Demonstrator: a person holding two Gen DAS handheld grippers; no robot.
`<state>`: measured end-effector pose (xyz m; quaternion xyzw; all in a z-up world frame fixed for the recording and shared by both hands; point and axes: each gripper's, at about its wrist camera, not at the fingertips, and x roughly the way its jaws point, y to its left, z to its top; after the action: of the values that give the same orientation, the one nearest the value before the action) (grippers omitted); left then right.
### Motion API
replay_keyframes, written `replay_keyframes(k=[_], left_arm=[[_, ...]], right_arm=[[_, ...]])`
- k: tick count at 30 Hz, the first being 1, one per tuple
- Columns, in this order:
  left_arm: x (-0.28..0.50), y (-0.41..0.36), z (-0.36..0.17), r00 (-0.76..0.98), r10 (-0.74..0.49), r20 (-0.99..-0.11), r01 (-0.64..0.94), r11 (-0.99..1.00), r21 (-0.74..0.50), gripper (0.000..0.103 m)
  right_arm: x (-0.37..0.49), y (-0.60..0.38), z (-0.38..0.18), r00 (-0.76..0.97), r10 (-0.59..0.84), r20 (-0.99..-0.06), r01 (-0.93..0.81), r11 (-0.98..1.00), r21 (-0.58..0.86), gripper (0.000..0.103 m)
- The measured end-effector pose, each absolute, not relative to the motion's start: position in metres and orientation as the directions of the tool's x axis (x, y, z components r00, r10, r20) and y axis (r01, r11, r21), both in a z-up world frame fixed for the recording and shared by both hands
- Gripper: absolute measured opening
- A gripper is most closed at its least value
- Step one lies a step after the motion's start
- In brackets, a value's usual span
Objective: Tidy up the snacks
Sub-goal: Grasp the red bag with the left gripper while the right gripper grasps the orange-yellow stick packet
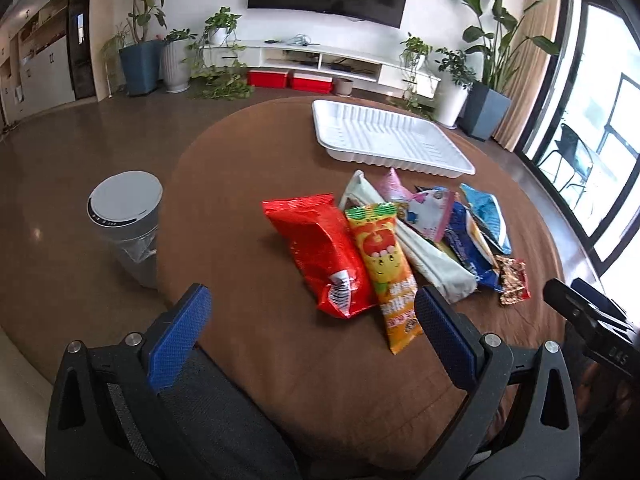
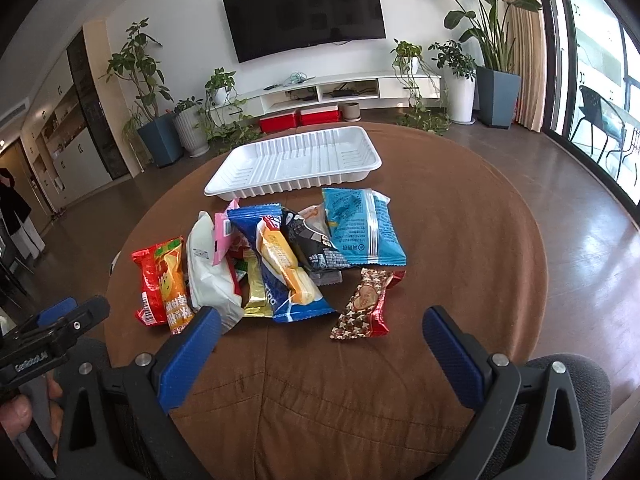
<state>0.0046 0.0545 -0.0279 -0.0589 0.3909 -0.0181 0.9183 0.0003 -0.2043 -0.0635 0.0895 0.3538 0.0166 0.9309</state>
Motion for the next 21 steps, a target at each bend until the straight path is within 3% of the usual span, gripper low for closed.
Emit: replay_keyframes(k=[4, 7, 9, 12, 21], left_arm=[[0.029, 0.059, -0.032, 0.669, -0.073, -0.740, -0.006, 0.995, -0.104, 0.103], [0.052, 0.064, -0.036, 0.624, -0.120, -0.772, 0.013, 0.990, -0.144, 0.098], [0.067, 0.064, -0.041, 0.591, -0.162, -0.790, 0.037, 0.984, -0.174, 0.076], [0.087, 0.061, -0.054, 0.540, -0.180, -0.822, 0.038, 0.981, -0.190, 0.055], [0.107, 0.064, -0.065, 0.519, -0.131, -0.845, 0.026, 0.990, -0.138, 0.054]], right_arm=[[0.004, -0.207, -0.065, 0.737, 0.086, -0.671, 0.024, 0.988, 0.154, 0.090], [0.005, -0.209, -0.065, 0.733, 0.085, -0.675, 0.013, 0.990, 0.140, 0.088], [0.005, -0.210, -0.066, 0.732, 0.087, -0.675, 0.010, 0.990, 0.138, 0.087], [0.010, -0.210, -0.069, 0.725, 0.087, -0.683, 0.003, 0.992, 0.128, 0.087], [0.014, -0.205, -0.068, 0.721, 0.112, -0.684, -0.030, 0.991, 0.130, 0.086]])
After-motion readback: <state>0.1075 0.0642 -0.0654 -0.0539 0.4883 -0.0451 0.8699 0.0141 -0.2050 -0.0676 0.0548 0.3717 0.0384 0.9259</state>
